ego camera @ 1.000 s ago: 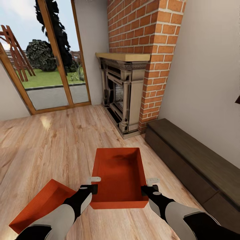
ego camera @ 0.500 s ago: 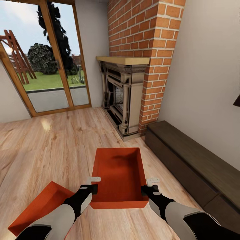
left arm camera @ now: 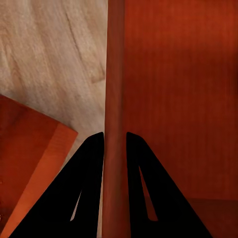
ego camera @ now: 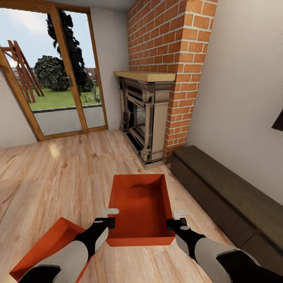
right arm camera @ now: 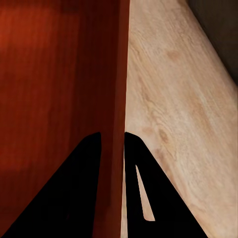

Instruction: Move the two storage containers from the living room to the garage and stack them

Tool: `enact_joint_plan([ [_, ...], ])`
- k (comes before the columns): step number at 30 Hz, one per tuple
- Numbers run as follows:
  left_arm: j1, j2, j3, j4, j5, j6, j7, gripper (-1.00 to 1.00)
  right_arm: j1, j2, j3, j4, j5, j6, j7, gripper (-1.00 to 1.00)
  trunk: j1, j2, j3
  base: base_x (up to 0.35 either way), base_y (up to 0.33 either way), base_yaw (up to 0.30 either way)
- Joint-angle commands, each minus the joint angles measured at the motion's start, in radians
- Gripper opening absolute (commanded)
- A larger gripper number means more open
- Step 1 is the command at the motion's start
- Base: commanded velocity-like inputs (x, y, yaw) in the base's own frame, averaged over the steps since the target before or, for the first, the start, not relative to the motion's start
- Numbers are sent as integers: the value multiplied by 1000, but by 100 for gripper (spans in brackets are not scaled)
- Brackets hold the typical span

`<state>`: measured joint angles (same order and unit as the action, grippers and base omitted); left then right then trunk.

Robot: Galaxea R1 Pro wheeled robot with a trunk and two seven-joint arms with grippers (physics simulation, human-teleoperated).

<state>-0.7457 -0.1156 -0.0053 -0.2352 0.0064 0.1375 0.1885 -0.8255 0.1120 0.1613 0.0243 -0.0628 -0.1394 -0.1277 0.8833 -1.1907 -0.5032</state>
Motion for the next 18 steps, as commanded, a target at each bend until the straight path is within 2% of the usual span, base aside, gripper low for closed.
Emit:
enact_joint_plan([
  [1, 0, -1, 8, -3, -6, 7, 10, -100, -1, 2, -28, 2, 1, -3, -3, -100, -4, 7, 4, 0, 0, 0],
  [18, 0, -1, 8, -4, -7, 7, 10, -100, -1, 2, -28, 2, 1, -3, -3, -100, -69, 126, 83, 0, 0, 0],
])
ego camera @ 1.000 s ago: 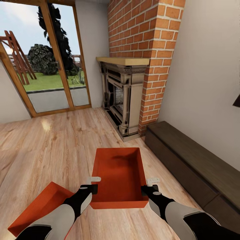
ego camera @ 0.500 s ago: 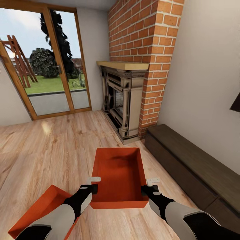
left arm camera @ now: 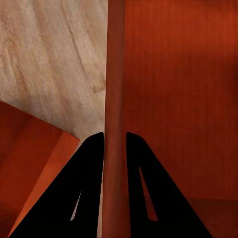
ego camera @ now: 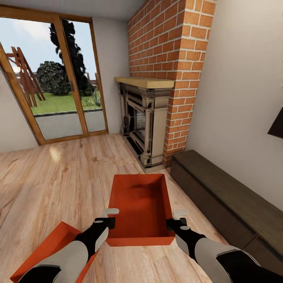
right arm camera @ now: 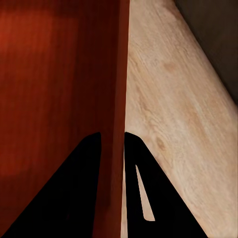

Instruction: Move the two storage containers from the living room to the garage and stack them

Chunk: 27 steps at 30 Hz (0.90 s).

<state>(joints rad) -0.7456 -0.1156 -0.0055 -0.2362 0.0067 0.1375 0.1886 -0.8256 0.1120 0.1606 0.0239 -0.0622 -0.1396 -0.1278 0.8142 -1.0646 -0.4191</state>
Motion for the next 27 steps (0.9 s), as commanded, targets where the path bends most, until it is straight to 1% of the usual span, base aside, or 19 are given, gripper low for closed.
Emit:
enact_joint_plan([
  [1, 0, -1, 9, -3, -7, 7, 10, -100, -1, 2, -27, 2, 1, -3, -3, -100, 0, 0, 1, 0, 0, 0],
  [27, 0, -1, 9, -3, -7, 7, 10, -100, -1, 1, -27, 2, 0, -3, -3, -100, 0, 0, 41, 0, 0, 0],
])
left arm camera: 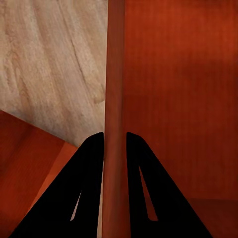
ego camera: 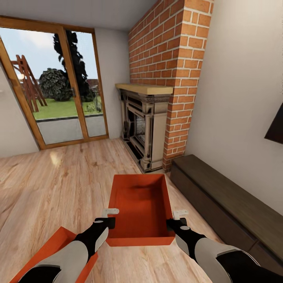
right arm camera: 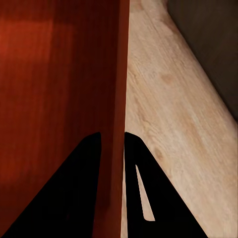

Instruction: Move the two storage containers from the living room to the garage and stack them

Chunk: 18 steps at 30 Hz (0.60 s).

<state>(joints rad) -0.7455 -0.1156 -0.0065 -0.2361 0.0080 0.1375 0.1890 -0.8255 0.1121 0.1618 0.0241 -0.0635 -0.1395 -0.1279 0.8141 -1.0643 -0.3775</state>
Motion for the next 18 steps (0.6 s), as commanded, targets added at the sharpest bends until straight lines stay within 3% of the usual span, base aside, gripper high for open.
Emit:
enact_joint_plan([
  [1, 0, -1, 10, -3, -8, 7, 9, -100, -1, 1, -28, 2, 1, -3, -3, -100, 0, -1, 0, 0, 0, 0],
  [18, 0, -2, 10, -4, -8, 7, 9, -100, -1, 2, -28, 2, 1, -3, -3, -100, 0, -1, 27, 0, 0, 0],
])
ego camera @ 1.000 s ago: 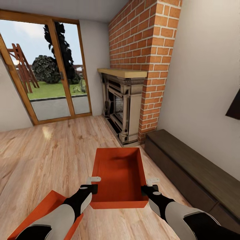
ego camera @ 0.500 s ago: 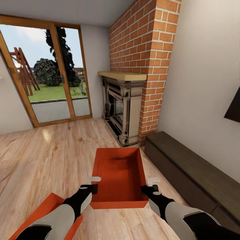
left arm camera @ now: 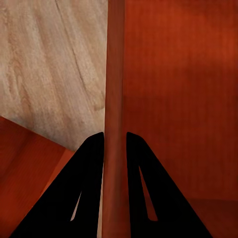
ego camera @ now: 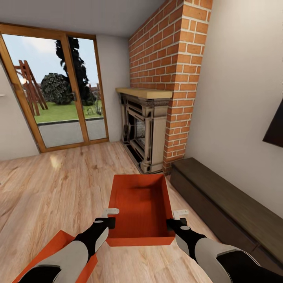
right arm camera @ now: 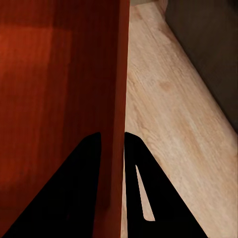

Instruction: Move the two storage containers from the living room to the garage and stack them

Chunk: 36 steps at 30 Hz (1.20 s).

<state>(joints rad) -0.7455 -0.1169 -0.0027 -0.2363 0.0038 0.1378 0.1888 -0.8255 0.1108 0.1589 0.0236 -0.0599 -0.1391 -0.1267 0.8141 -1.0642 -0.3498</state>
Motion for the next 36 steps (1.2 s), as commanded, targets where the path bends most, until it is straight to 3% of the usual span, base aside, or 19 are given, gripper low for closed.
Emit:
enact_joint_plan([
  [1, 0, -1, 6, -3, -4, 6, 9, -100, -1, 3, -25, 2, -2, -4, -4, -100, 0, -1, 0, 0, 0, 0],
  [36, 0, -1, 6, -5, -4, 6, 10, -100, -1, 3, -25, 2, -3, -4, -4, -100, 0, -1, 54, 0, 0, 0],
])
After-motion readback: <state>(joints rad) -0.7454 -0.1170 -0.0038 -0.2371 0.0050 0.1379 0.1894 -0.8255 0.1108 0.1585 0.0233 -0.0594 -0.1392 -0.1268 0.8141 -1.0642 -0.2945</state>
